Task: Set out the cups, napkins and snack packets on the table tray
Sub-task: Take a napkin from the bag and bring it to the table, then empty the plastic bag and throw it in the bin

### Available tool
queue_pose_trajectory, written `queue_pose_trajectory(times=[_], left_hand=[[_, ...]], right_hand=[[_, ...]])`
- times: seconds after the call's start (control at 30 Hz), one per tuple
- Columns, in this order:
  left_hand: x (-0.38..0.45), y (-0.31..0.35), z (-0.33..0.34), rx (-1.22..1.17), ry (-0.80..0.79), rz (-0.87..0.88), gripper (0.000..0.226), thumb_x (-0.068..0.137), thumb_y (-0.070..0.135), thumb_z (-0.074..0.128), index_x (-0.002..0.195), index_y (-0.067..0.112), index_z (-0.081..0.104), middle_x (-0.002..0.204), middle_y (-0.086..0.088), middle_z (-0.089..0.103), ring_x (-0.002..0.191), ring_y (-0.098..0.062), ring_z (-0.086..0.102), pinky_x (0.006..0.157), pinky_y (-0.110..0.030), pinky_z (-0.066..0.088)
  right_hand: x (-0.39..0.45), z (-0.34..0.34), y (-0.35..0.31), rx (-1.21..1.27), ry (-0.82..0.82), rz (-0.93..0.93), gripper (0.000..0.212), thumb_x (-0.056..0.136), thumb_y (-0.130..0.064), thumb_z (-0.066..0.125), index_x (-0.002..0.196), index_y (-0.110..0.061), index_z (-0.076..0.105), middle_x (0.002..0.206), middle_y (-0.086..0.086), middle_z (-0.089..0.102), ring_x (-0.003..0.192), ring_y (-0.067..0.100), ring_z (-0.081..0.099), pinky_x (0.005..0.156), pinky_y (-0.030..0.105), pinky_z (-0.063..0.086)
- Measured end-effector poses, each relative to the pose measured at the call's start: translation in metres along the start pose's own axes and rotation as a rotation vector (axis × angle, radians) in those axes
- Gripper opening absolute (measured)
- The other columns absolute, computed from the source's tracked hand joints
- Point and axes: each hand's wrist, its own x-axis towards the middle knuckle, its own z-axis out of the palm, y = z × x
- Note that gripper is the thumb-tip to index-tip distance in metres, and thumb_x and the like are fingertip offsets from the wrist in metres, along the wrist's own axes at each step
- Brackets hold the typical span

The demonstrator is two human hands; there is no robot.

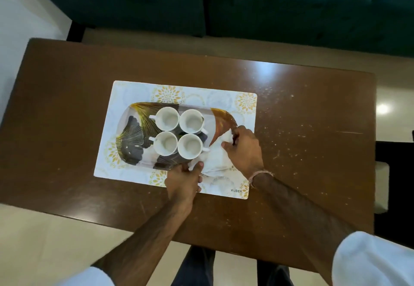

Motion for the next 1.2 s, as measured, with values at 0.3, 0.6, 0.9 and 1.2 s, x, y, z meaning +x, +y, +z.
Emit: queue_pose_trajectory(times=[0.3,0.6,0.9,1.2], left_hand=[[0.006,0.003,-0.013,0.279,0.107,0.14,0.034,0.074,0.045,0.08,0.074,0.02,0.057,0.07,0.009,0.062,0.065,-0.009,0.054,0.055,-0.024,0.034],[-0.019,0.069,-0.06,0.422,-0.022,0.277,0.031,0.08,0.044,0.071,0.063,0.021,0.058,0.064,0.008,0.065,0.073,-0.02,0.065,0.061,-0.028,0.044],[-0.075,0.248,-0.113,0.534,-0.044,0.698,0.029,0.085,0.043,0.066,0.107,0.025,0.059,0.095,0.008,0.069,0.088,-0.016,0.064,0.078,-0.031,0.053],[-0.164,0.432,-0.173,0.627,0.195,1.189,0.064,0.087,0.046,0.062,0.142,0.021,0.042,0.137,-0.003,0.054,0.126,-0.022,0.048,0.105,-0.04,0.043]], right_hand=[[-0.005,0.002,-0.008,0.062,0.06,0.026,0.043,0.08,-0.034,0.073,0.106,-0.024,0.04,0.106,0.005,0.06,0.089,0.026,0.064,0.078,0.045,0.057],[-0.004,-0.069,-0.076,-0.21,0.017,-0.143,0.049,0.09,-0.044,0.057,0.129,-0.017,0.047,0.13,0.01,0.051,0.112,0.032,0.058,0.089,0.043,0.055],[-0.031,-0.19,-0.205,-0.29,0.113,-0.34,0.056,0.091,-0.045,0.054,0.14,-0.021,0.04,0.144,0.005,0.045,0.127,0.026,0.047,0.103,0.043,0.046],[-0.071,-0.336,-0.333,-0.36,0.355,-0.548,0.063,0.093,-0.044,0.055,0.148,-0.022,0.031,0.161,0.004,0.022,0.142,0.03,0.033,0.109,0.05,0.038]])
